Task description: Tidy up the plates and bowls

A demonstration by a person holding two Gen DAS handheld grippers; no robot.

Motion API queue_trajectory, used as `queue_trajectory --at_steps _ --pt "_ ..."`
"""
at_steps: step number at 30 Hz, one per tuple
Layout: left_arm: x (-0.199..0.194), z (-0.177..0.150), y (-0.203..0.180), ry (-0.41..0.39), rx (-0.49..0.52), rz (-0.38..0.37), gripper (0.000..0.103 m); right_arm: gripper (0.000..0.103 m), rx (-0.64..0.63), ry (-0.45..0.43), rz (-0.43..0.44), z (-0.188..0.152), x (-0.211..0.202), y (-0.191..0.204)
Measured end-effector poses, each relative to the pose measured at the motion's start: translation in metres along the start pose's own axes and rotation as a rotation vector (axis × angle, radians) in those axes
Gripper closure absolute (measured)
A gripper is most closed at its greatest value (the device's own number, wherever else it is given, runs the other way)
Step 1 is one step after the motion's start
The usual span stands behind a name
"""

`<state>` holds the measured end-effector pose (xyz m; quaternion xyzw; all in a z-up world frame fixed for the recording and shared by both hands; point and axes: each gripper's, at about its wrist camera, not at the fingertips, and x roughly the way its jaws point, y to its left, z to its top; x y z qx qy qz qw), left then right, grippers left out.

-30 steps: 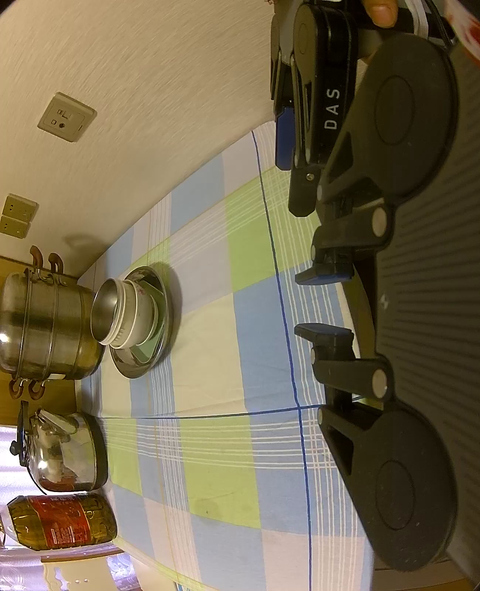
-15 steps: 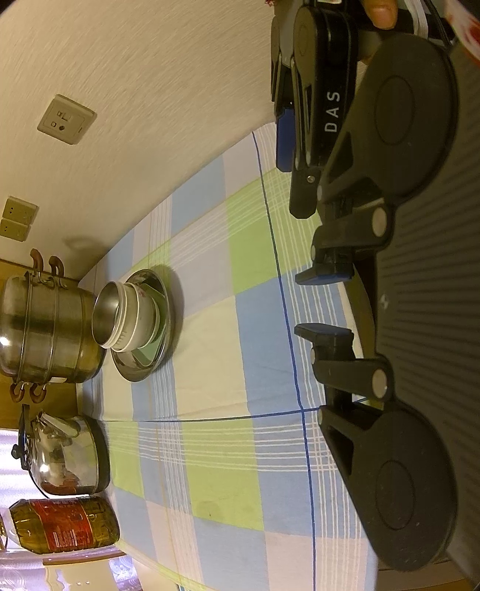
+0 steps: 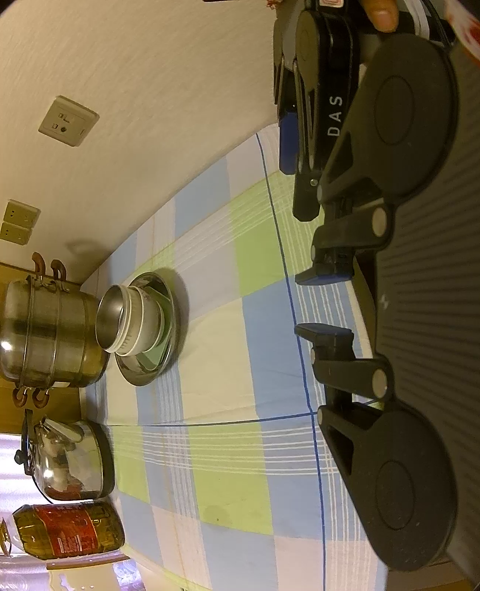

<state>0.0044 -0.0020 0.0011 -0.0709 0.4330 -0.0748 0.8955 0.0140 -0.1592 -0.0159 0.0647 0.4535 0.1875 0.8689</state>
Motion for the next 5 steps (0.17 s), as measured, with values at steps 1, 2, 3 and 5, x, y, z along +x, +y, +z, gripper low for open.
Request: queue_trajectory --at_steps 1,2,3,5 --pt "0.0003 0.0016 0.0006 -0.001 0.002 0.001 0.084 0.044 0.002 0.001 0.0 0.0005 0.0006 -0.0004" --pt "0.0016 0.0032 0.0011 0.0 0.002 0.003 0.084 0.044 0.003 0.001 -0.001 0.0011 0.0012 0.0004" --pt "0.0026 0.0045 0.0017 0.002 0.003 0.004 0.084 0.044 0.005 0.002 -0.001 0.0015 0.0015 0.0003" --pt "0.0048 0.007 0.0037 0.007 0.001 0.002 0.084 0.044 0.007 0.002 -0.002 0.0028 0.0025 0.0007"
